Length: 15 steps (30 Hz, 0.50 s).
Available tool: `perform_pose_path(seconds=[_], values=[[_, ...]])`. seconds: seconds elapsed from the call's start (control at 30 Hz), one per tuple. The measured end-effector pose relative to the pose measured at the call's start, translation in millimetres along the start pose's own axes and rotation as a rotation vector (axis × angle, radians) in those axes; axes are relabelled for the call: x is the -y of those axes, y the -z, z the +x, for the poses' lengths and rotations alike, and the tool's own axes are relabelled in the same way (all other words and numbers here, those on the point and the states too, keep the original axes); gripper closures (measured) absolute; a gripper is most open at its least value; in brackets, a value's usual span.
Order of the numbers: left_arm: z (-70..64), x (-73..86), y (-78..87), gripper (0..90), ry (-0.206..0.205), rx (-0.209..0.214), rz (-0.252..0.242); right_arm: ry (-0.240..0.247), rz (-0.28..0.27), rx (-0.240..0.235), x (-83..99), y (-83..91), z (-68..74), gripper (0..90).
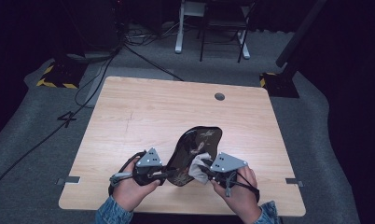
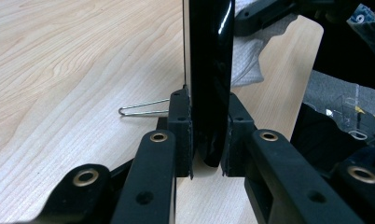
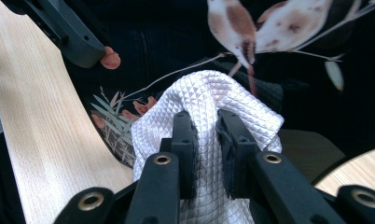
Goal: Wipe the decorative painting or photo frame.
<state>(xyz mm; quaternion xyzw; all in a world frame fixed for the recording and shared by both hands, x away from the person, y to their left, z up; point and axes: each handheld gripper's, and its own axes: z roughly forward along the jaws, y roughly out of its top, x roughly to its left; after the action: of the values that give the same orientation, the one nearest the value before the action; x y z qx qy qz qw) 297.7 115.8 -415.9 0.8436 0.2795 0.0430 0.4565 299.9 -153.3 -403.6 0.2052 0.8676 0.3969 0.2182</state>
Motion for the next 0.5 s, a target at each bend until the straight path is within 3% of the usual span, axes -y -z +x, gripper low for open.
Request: perform_pose_path(seconds=[0.2, 0.5], values=[[-0.3, 0.1, -0.1, 77.9, 0.005, 0.009, 0.001, 0.01, 0.002, -0.014, -1.0, -5.9, 5.1, 77.9], [-0.2, -0.3, -0.2, 77.9, 0.004, 0.012, 0.005, -0.015, 0.012, -0.018, 5.5, -11.3, -0.2, 77.8]])
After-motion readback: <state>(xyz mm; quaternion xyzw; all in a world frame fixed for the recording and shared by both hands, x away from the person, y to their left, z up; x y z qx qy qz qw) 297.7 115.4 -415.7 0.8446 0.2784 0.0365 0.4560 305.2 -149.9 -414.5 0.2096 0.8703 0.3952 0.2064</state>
